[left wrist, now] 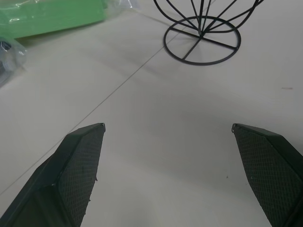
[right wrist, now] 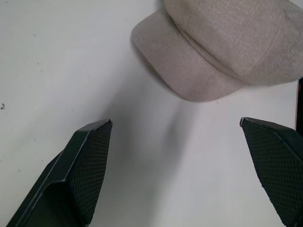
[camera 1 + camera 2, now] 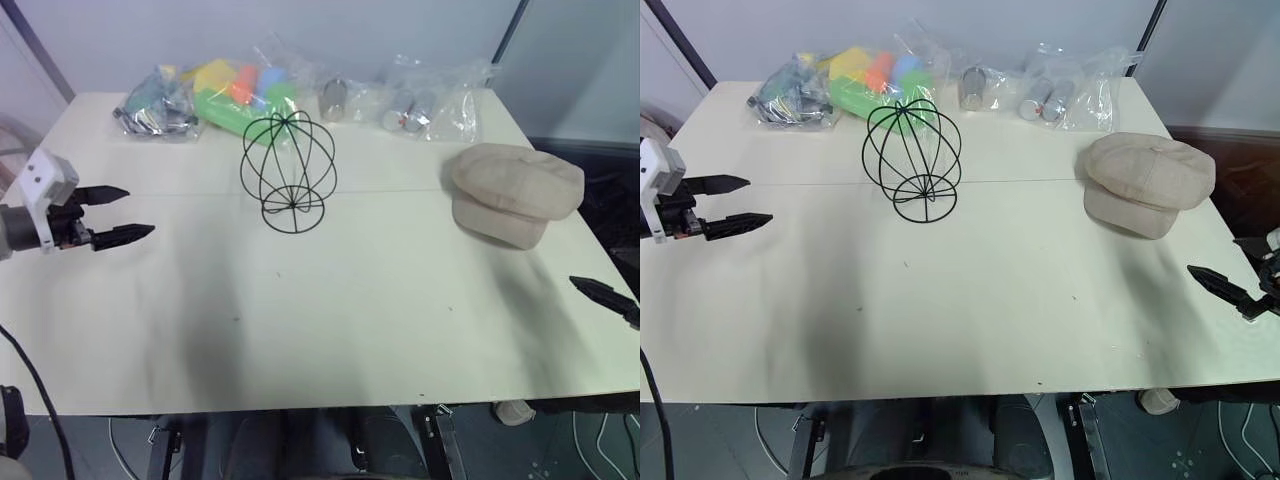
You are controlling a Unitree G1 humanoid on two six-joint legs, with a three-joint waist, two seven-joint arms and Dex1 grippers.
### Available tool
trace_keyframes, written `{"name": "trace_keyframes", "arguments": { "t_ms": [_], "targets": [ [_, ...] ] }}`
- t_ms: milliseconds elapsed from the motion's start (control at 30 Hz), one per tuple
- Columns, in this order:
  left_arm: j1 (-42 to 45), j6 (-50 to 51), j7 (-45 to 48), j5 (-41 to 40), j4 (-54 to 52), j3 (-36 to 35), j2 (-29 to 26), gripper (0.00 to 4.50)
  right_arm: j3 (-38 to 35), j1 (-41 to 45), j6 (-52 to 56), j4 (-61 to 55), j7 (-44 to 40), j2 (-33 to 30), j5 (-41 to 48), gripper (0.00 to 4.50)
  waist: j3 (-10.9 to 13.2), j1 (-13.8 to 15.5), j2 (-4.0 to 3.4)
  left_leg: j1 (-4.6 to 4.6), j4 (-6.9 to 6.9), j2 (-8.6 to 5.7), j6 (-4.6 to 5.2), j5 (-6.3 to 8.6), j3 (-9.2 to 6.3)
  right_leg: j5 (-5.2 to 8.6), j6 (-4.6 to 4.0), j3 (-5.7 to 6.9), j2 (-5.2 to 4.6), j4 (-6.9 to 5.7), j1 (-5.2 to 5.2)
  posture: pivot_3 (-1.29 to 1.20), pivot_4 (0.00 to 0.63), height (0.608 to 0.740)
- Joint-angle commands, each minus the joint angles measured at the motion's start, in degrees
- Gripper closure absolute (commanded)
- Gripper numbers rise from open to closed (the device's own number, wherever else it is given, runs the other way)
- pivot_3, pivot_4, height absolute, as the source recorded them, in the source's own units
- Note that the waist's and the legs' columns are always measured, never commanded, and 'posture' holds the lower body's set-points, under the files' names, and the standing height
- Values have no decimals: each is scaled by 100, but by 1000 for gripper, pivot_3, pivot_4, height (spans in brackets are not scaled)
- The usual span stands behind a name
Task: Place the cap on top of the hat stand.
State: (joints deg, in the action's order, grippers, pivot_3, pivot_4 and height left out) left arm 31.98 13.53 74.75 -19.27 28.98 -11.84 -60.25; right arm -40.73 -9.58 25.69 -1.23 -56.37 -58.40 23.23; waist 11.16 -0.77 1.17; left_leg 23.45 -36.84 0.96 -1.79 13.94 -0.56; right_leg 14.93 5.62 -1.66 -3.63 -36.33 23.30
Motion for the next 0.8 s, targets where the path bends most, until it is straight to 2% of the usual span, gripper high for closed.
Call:
{"name": "trace_keyframes", "arguments": {
  "t_ms": [33,233,333,500,667,800],
  "targets": [
    [116,13,-3,-43,-136,-124,-111,0,-61,66,-114,-15,50,24,-11,76,0,0,0,0,0,0,0,0,0,0,1,0,0,0,0,0,150,740],
    [197,95,-136,-73,-213,-135,-37,0,19,166,-255,87,230,41,-177,76,0,-2,0,0,0,0,0,0,0,-1,1,0,0,0,0,0,150,740],
    [198,510,-133,-330,-492,-214,36,0,87,321,-85,18,433,47,-194,76,0,0,0,0,-1,0,0,0,0,-1,2,0,0,-1,-1,0,150,740],
    [-318,1643,11,-1185,-1984,-354,112,0,560,235,-3,-665,1173,26,-907,76,0,-5,0,0,-1,1,0,0,-1,-2,4,0,0,-3,0,0,150,740],
    [-605,2694,-159,-2235,-3795,-323,304,0,1823,708,189,-1493,2374,13,-2219,76,1,-22,-1,1,-9,1,0,0,-1,-2,2,-2,0,-9,1,0,150,740],
    [-455,3103,-483,-2746,-4681,-87,597,0,3544,1520,245,-1417,3481,394,-3891,76,-1,-20,0,0,-16,-1,-1,-1,-3,4,-8,-3,2,-13,1,0,150,740]
  ]
}}
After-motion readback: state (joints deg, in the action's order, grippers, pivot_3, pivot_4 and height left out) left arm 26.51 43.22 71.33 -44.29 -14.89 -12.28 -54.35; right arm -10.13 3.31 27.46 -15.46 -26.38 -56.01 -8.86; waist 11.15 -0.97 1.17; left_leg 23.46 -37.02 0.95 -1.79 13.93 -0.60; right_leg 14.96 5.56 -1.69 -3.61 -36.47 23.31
